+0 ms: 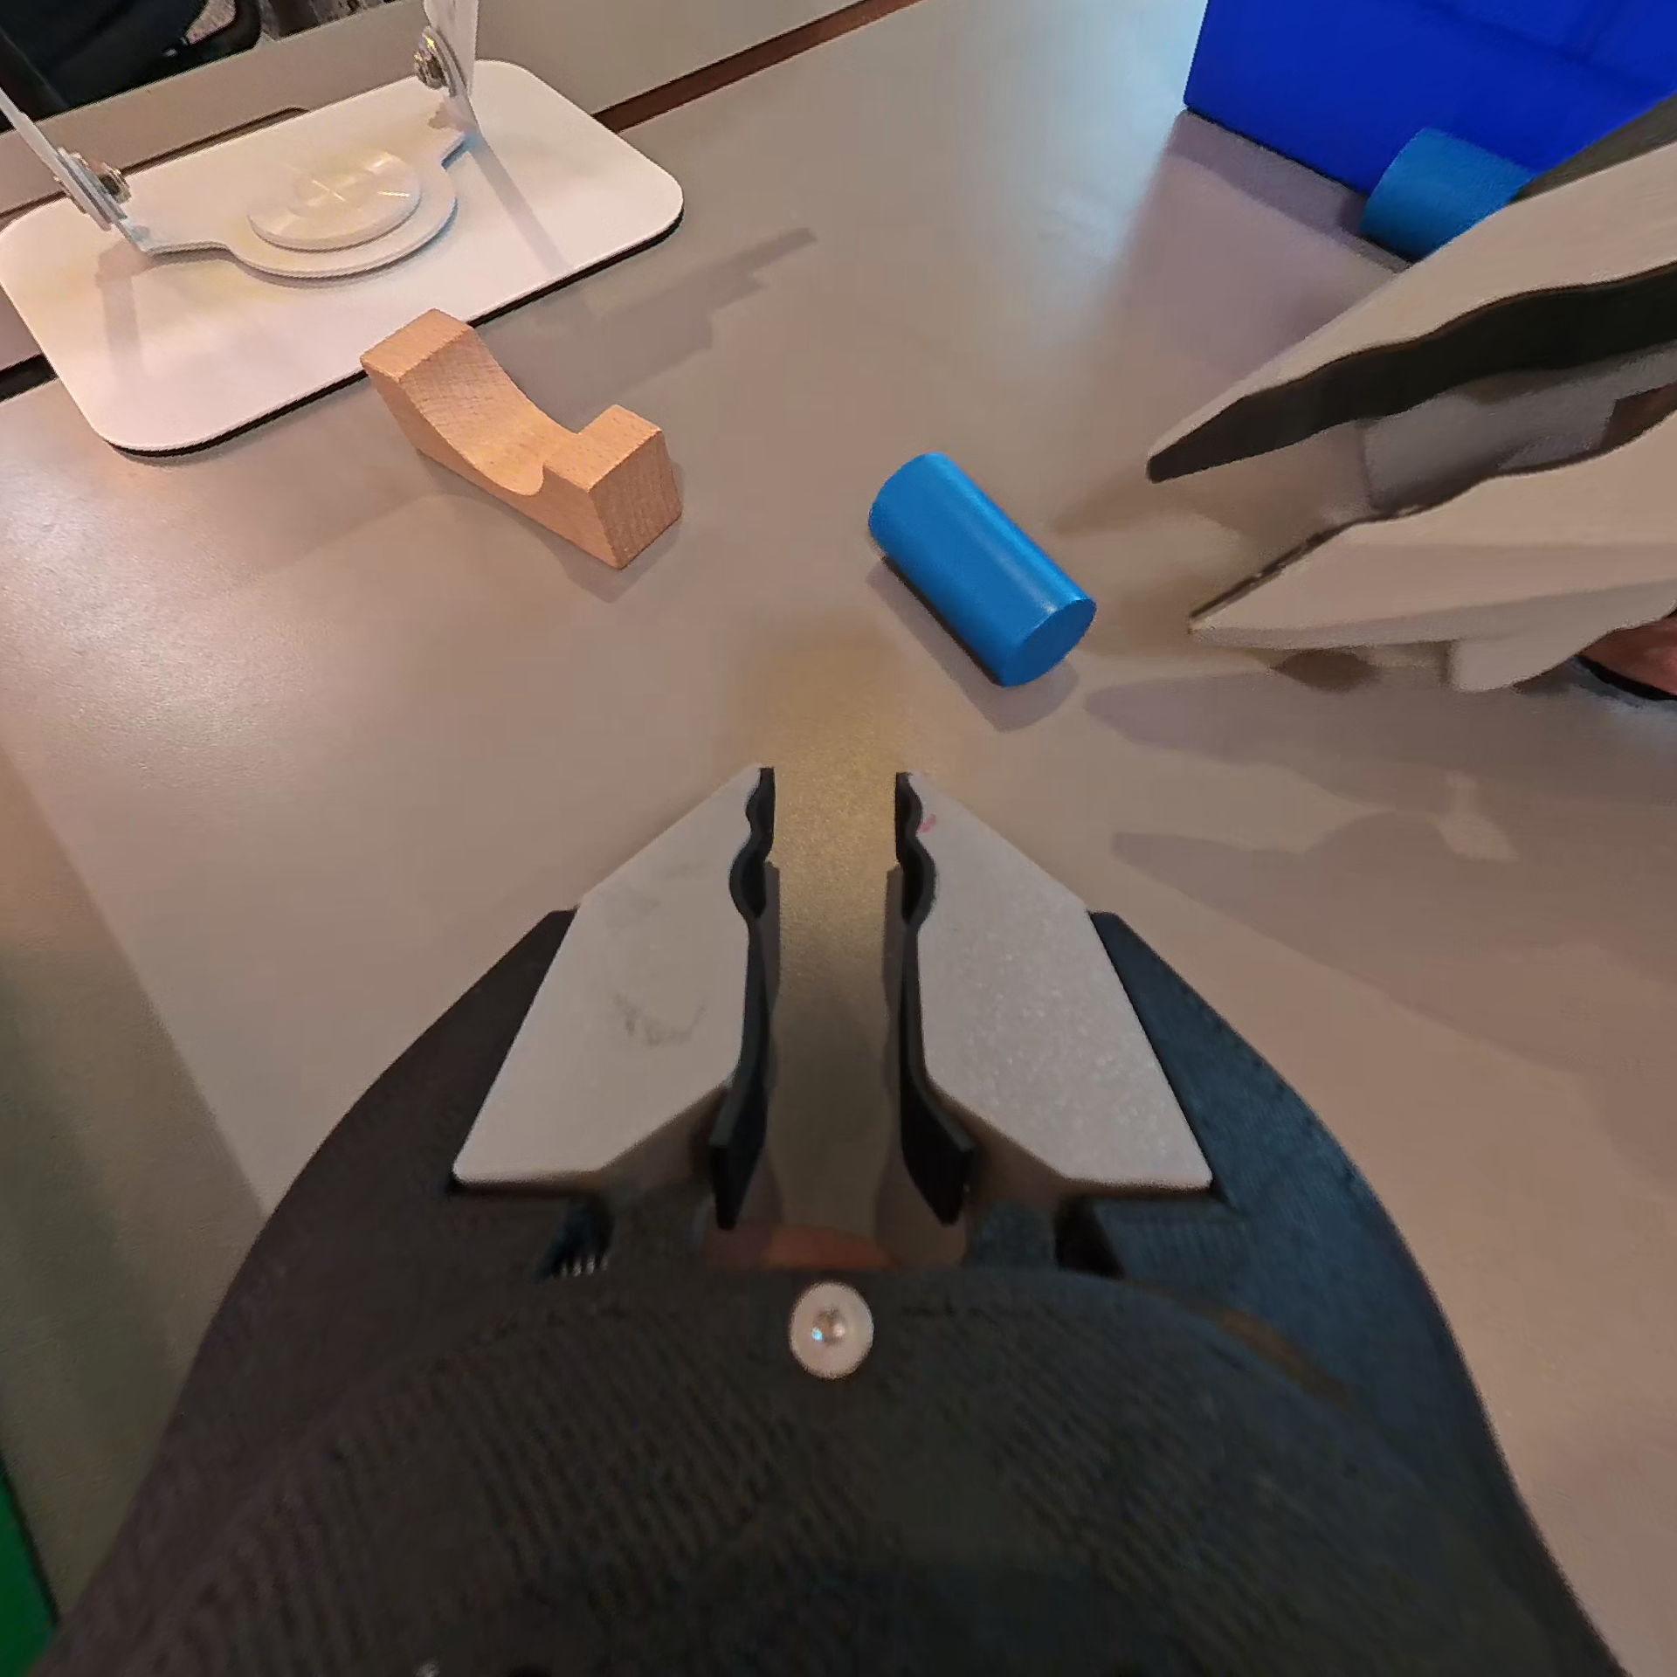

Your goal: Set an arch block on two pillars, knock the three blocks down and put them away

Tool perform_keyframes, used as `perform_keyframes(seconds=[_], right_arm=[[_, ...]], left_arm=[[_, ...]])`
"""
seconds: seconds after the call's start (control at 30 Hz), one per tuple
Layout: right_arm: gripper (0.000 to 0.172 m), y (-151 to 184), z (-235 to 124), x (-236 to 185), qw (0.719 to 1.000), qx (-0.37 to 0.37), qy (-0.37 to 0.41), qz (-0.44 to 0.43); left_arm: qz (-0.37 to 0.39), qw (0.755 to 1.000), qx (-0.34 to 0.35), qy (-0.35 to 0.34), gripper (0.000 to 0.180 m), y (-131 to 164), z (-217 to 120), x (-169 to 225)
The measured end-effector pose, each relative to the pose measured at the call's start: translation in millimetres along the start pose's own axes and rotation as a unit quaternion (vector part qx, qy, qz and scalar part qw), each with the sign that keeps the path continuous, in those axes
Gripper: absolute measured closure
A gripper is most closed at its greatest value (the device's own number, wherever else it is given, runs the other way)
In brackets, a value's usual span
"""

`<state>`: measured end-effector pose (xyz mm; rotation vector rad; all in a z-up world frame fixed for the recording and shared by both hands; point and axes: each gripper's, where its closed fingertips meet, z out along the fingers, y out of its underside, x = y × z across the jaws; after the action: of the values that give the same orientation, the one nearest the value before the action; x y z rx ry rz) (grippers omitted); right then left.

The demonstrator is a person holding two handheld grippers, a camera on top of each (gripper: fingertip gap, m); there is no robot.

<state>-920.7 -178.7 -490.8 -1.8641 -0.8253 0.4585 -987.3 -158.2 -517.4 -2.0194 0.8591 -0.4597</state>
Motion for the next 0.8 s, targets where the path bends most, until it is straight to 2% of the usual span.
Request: perform_keyframes(seconds=[0.27,0.8], right_arm=[[0.122,8.6,5.0,-7.9,1.0,-0.022,-0.019,-0.005],[0.122,10.1,5.5,-9.1,0.999,-0.027,-0.018,-0.01]], left_arm=[[0.003,1.0,-0.002,0.002,0.156,0.5,0.4,1.1],[0.006,1.0,-0.003,0.003,0.156,0.8,0.8,2.0]])
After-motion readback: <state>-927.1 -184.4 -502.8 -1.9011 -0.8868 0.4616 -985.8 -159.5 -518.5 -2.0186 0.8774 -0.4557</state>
